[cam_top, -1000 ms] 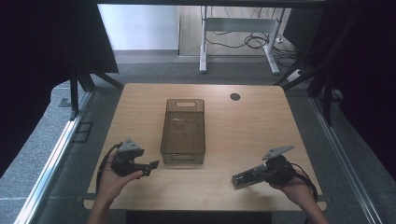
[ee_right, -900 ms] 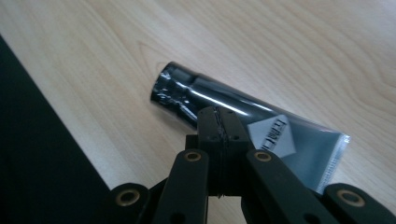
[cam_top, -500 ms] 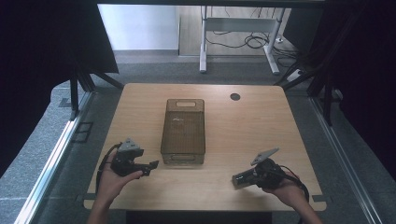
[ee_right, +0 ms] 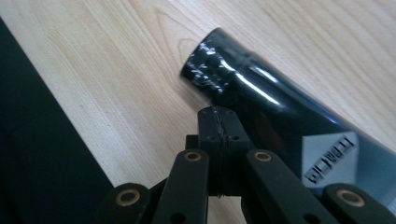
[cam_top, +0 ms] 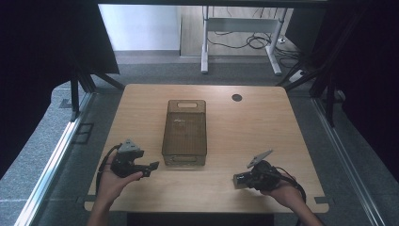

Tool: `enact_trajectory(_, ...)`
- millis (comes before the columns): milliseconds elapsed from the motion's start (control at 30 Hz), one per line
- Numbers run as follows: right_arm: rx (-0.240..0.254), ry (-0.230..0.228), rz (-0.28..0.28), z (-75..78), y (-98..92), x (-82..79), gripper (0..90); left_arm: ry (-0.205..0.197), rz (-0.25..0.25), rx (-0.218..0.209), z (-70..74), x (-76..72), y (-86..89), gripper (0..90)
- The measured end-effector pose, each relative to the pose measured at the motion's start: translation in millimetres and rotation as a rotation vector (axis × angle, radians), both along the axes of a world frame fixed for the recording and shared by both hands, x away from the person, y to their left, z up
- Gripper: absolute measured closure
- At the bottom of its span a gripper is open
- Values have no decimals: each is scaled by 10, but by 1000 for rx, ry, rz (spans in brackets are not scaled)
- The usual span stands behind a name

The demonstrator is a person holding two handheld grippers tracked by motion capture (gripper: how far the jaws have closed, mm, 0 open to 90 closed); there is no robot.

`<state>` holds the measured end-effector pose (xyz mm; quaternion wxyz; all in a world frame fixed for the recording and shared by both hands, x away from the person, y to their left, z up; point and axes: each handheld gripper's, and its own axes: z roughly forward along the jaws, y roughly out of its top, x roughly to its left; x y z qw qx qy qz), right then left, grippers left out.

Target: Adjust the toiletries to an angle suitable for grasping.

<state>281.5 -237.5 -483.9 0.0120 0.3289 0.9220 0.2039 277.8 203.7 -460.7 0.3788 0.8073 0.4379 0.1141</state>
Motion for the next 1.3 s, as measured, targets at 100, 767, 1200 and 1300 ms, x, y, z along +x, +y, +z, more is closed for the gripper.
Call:
enact_trajectory(100,2,12,14,-37,49,-5,890,-3,0,-2,8,-7,-4,226)
enact_trajectory(767,17,-6,-56,-130,200,319,889,-13,6,-11,43,-23,50,226)
enact_trajectory(1200,59,-24,-95,-86,146,383,844,-16,9,-13,53,-28,60,226)
enact_trajectory(1300,88,-44,-98,-27,104,359,750,-13,9,-10,52,-31,57,226)
